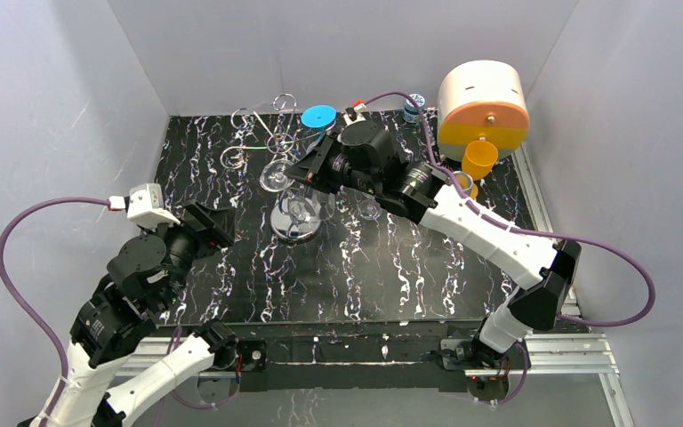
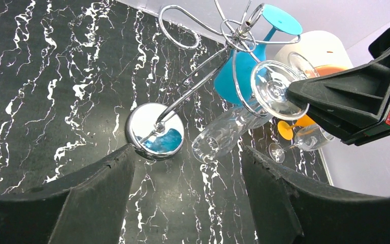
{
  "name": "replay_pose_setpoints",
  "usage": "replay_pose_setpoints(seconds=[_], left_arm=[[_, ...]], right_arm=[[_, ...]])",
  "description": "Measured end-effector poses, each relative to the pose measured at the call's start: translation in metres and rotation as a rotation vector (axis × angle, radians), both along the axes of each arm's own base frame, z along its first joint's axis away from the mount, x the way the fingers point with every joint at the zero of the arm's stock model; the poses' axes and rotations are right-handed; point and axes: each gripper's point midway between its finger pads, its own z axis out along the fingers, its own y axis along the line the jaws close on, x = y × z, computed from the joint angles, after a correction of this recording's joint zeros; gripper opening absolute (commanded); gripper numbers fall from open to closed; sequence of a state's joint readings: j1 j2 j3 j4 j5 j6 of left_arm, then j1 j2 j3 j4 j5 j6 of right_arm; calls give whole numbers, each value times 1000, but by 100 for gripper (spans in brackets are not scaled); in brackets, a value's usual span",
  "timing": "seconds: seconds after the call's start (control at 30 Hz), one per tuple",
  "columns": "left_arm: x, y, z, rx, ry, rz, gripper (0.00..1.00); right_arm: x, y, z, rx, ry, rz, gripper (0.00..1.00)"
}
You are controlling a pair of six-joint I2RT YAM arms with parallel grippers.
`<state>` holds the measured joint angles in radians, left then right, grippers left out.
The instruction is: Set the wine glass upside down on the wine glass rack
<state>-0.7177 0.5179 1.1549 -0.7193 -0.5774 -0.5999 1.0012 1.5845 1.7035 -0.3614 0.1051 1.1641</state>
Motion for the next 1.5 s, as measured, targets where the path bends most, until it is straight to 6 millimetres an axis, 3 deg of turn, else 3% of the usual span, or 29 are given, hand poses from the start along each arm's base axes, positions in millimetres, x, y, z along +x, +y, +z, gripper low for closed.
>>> replay_pose_setpoints(seconds=[0.13, 0.4, 0.63, 0.8, 0.97, 1.1, 1.23, 1.33, 1.5], left_arm=[[0, 1, 0, -2, -1, 8, 74], [0, 3, 1, -14, -5, 17, 74], [-2, 5, 3, -29, -13, 22, 75], [-4, 6, 2, -45, -13, 23, 75], [-5, 4, 0, -63, -8, 18, 75], [-5, 1, 1, -73, -11, 6, 75], [-5, -1, 4, -79, -17, -4, 75], [-2, -3, 8, -84, -24, -5, 75], [4, -8, 22, -90, -47, -8, 81]], right_arm=[[1, -1, -2, -5, 8, -4, 35], [4, -4, -4, -8, 19, -14, 45], [3, -7, -11, -14, 33, -21, 67], [-3, -26, -13, -15, 30, -29, 75], [-10, -45, 6, -10, -54, -8, 79], [-24, -68, 22, -32, -159, 25, 82], [-29, -107, 24, -124, -243, -34, 86], [-18, -150, 20, -248, -290, -173, 86], [3, -199, 11, -452, -337, -349, 87]])
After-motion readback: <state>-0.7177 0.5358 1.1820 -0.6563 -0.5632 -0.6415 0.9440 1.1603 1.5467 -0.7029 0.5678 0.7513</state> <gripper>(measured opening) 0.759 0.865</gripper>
